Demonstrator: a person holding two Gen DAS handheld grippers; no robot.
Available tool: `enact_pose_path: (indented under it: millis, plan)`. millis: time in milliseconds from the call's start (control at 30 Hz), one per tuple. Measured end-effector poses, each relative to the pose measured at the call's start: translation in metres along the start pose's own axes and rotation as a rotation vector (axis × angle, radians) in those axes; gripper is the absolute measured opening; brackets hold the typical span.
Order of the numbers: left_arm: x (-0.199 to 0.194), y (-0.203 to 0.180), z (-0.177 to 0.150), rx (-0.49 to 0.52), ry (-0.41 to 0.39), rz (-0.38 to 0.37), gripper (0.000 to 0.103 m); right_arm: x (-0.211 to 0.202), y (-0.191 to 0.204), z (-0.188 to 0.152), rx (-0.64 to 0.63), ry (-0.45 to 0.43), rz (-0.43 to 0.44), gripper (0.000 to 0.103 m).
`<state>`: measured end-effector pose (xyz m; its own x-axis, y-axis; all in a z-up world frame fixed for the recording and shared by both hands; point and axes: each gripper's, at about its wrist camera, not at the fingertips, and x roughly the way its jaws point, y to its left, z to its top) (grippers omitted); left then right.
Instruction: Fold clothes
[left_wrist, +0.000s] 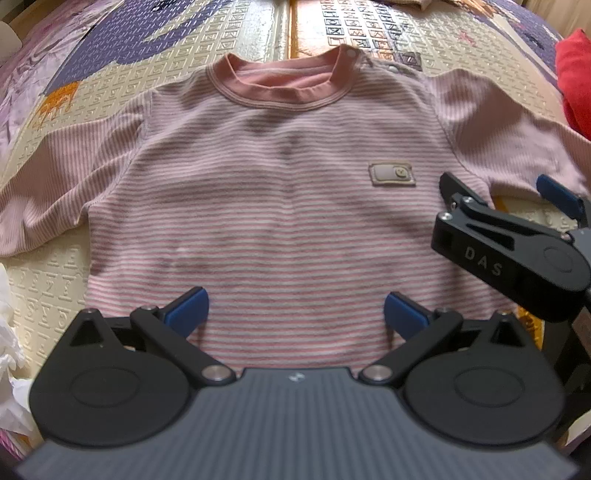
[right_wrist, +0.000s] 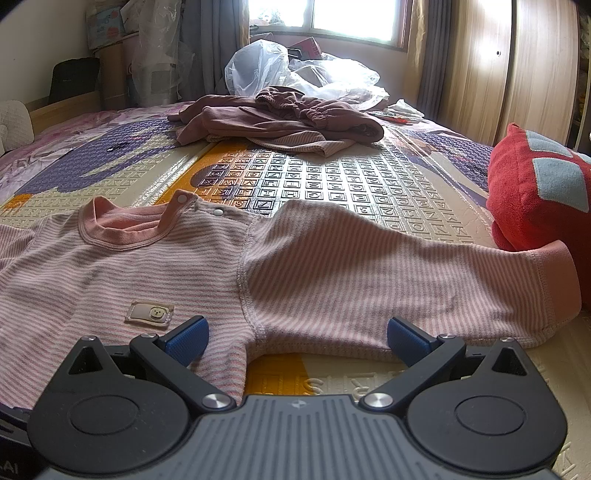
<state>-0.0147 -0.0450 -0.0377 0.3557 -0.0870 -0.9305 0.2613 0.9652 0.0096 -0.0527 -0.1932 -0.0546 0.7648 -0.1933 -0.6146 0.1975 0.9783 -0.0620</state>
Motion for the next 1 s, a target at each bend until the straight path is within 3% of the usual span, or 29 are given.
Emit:
enact_pose_path:
  millis: [1000]
  plan:
    - [-0.0021,-0.0049,-0.0045,-0.052,-0.043,0.043,0.103,-0.0002,-0.0001,-0.0001,0.002,0.000,0.002,0.103]
